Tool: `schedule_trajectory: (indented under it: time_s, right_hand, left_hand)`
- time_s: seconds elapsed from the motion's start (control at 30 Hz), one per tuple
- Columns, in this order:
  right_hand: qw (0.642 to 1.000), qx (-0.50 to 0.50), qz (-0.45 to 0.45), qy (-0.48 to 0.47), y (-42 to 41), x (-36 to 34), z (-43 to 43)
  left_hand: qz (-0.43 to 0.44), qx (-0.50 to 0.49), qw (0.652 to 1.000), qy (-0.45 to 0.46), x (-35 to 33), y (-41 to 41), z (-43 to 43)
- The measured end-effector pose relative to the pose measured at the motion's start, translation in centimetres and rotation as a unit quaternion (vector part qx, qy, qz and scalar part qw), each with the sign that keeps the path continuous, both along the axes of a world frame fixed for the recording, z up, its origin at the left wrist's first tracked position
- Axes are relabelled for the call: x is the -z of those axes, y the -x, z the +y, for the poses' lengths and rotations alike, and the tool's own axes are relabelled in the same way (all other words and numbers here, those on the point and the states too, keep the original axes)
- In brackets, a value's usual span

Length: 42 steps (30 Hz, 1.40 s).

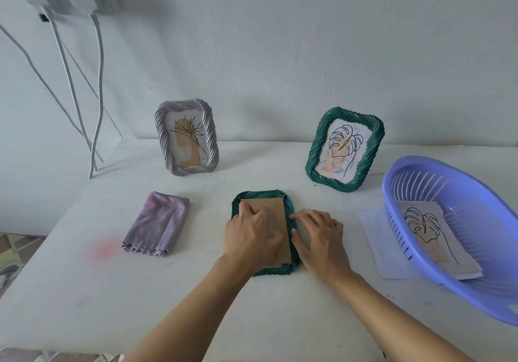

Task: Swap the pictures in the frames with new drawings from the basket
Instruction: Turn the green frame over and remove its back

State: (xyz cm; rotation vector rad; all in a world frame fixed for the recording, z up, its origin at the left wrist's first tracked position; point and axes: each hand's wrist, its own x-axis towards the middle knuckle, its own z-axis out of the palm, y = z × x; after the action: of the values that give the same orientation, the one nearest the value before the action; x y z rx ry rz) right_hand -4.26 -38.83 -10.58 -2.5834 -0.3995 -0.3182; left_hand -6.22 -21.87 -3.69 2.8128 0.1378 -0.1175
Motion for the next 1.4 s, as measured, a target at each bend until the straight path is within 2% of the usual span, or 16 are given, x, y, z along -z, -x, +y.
schedule_trajectory:
  time_s: [0.2,0.4,0.6,0.73,0.87,0.93,1.1,1.27,1.4]
  right_hand:
    - [1.0,-0.001,0.002,0.015,0.0,-0.1,0.0]
    - [1.0,-0.005,-0.005,0.014,0.0,-0.1,-0.3]
    - [1.0,-0.01,0.011,0.009,0.1,-0.2,-0.3]
    - [1.0,-0.011,0.005,0.009,0.1,-0.1,-0.4]
    - [1.0,-0.011,0.012,0.009,0.0,0.0,-0.3]
    - [1.0,-0.008,0.014,0.008,0.0,0.0,-0.2]
    - [1.0,-0.006,0.023,0.005,0.2,-0.4,0.1]
    - [0.996,-0.024,0.003,0.087,0.7,-0.9,0.8]
    - [0.997,-0.05,0.007,0.059,0.5,-1.5,2.8]
  left_hand:
    - [-0.028,-0.048,0.985,0.165,-1.8,0.0,0.6]
    - [-0.094,-0.069,0.956,0.27,-5.6,1.2,2.7]
    - [-0.131,-0.068,0.933,0.329,-10.9,4.6,7.0]
    - [-0.148,-0.064,0.96,0.229,-11.6,5.7,10.3]
    - [-0.083,-0.094,0.976,0.18,-7.3,4.4,12.1]
    - [-0.068,-0.068,0.985,0.145,-4.7,4.0,11.8]
    - [-0.089,-0.028,0.989,0.116,-1.7,3.6,10.2]
    - [-0.057,-0.03,0.989,0.132,-1.1,3.5,9.8]
    - [-0.056,-0.039,0.988,0.136,-1.2,3.6,10.2]
